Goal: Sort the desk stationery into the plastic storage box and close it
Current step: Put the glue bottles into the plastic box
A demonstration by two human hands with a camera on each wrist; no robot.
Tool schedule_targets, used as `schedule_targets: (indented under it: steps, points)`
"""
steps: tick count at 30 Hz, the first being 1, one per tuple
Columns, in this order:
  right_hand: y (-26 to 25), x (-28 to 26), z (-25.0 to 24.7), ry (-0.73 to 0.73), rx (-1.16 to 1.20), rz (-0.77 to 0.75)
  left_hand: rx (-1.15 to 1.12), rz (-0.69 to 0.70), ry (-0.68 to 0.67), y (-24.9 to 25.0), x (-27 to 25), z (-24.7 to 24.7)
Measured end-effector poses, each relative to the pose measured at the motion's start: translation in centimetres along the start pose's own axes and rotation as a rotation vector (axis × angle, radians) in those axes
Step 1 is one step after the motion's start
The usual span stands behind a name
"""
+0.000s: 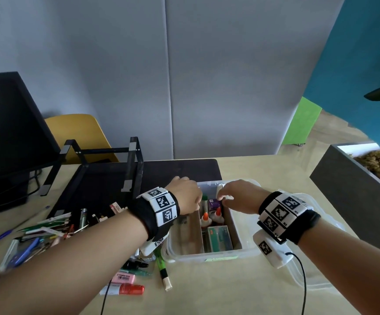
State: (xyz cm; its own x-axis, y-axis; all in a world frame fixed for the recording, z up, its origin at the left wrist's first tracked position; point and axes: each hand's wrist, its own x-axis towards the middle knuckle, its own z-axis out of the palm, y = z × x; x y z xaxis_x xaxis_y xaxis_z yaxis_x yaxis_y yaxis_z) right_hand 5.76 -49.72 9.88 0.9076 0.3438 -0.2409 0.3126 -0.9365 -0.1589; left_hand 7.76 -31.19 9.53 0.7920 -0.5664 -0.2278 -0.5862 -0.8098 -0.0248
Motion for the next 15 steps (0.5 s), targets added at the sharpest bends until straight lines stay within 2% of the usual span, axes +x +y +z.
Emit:
schedule_targets:
  steps: [8, 11, 15]
  points:
    - [-4.1, -1.2, -0.8, 0.139, 0.145, 0.01, -0.255, -0.122, 0.073, -4.1, -4.9, 1.7]
    - [-6.4, -1.4, -0.1, 0.136, 0.188, 0.0, -0.333, -0.151, 0.124, -6.0, -7.3, 2.6]
    - [-9.6, -1.6, 0.7, 0.127, 0.232, -0.046, -0.433, -0.223, 0.108, -9.2, -10.5, 4.0]
